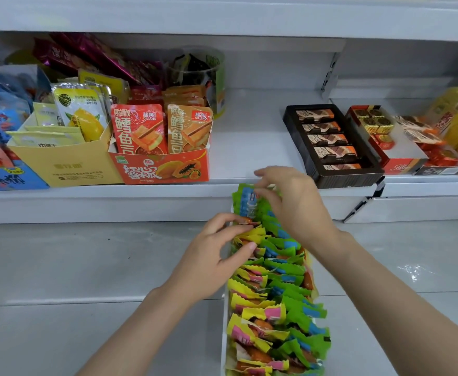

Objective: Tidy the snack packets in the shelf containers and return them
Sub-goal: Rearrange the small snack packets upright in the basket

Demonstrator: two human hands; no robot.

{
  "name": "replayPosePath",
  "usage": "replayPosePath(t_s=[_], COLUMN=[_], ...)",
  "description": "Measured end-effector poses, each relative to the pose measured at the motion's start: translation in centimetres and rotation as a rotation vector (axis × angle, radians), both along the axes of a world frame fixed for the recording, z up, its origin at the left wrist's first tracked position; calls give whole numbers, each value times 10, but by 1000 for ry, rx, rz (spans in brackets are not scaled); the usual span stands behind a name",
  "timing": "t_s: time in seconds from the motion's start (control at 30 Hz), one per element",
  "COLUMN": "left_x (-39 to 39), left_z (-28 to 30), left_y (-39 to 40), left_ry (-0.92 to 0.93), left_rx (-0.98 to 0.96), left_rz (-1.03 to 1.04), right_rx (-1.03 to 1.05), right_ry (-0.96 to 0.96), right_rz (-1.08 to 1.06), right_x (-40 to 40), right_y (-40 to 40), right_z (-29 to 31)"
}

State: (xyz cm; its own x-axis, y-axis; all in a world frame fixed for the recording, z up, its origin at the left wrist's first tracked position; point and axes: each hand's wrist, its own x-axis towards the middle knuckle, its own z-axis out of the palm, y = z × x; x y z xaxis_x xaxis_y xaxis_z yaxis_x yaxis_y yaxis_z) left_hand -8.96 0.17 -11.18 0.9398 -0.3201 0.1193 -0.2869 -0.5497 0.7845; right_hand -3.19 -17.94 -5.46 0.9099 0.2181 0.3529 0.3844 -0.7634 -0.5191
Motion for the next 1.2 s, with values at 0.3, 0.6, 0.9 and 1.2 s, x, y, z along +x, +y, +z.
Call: replayPosePath(t_s=[0.3, 0.6, 0.9, 1.2], left_x=[-4, -42, -65, -64], left_z=[15, 66, 61, 62], left_y=[4, -20, -19, -19], left_ry=[239, 568, 596, 553], left_rx=[-145, -920, -1177, -1270], left_rz=[42, 38, 349, 286], right_rx=[563, 845, 859, 908], right_ry=[-82, 186, 312, 314], right_rz=[-40, -142, -217, -235], right_x=[-23, -35, -35, -33], right_y=[-45, -45, -45, -39], right_z=[116, 113, 82, 68])
